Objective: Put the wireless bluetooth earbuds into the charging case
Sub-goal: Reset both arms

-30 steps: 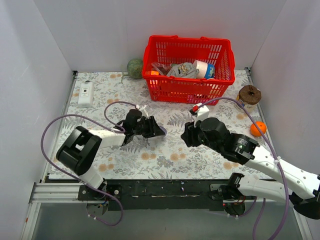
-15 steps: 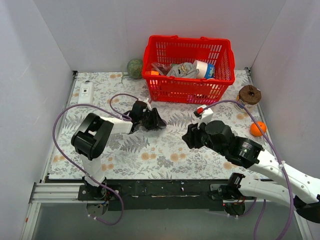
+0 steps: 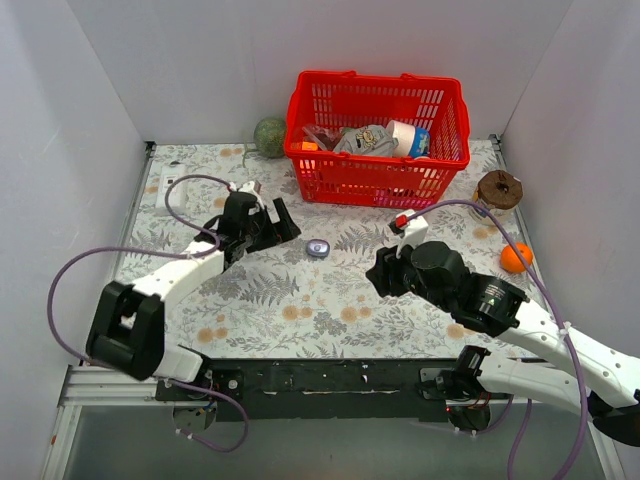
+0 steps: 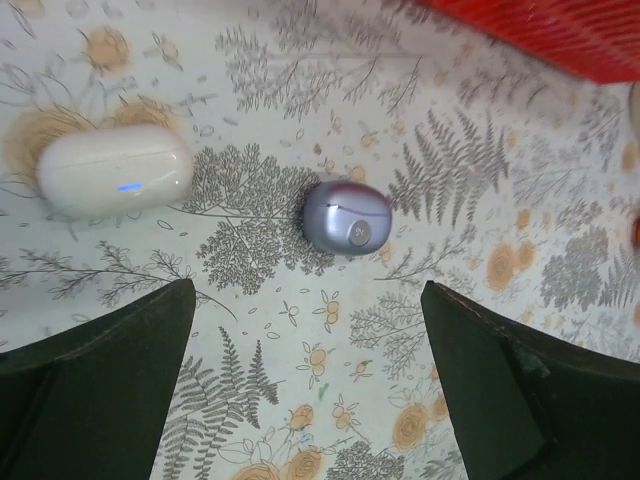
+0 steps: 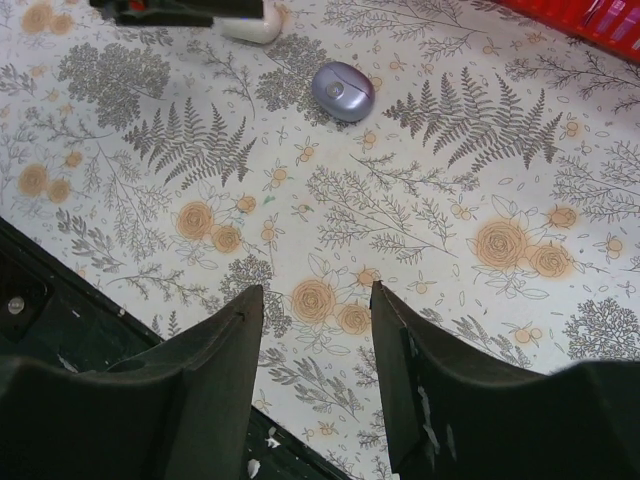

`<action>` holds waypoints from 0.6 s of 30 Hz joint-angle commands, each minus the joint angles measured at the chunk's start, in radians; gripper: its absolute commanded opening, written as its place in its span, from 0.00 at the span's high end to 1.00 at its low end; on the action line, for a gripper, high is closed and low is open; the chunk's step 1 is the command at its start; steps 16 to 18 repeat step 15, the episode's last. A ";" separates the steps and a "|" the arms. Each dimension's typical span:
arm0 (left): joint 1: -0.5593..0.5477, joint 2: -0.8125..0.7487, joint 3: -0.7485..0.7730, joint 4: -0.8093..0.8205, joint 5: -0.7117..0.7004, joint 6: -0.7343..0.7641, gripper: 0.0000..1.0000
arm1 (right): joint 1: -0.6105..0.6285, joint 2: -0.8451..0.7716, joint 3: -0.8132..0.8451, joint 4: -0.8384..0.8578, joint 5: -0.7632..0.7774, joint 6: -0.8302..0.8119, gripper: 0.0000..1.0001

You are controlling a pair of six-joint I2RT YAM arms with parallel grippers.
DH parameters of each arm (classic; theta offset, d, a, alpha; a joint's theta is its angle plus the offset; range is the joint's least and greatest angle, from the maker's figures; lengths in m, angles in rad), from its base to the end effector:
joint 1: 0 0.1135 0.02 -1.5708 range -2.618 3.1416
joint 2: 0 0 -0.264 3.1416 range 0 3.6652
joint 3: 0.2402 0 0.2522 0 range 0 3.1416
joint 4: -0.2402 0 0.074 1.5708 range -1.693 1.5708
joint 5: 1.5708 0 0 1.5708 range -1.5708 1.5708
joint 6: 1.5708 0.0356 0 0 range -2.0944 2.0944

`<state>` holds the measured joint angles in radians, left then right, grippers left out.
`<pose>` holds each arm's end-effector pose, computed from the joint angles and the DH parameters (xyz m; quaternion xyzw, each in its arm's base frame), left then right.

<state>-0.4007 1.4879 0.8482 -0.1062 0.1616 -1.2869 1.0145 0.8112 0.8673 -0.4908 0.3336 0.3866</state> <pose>0.2838 -0.1264 0.2044 -0.3623 0.8388 -0.3477 0.2103 0.1034 0.1442 0.3332 -0.1717 0.8182 0.2350 0.4958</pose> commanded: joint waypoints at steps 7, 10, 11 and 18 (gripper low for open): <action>-0.010 -0.368 0.002 -0.262 -0.534 -0.189 0.02 | -0.002 -0.023 -0.077 0.101 0.094 -0.026 0.41; -0.010 -0.367 0.017 -0.323 -0.542 -0.186 0.02 | -0.002 -0.014 -0.083 0.103 0.125 -0.026 0.39; -0.012 -0.370 0.014 -0.332 -0.545 -0.177 0.02 | -0.002 -0.011 -0.086 0.106 0.136 -0.029 0.38; -0.010 -0.393 -0.005 -0.329 -0.542 -0.147 0.02 | -0.002 -0.006 -0.091 0.119 0.154 -0.038 0.34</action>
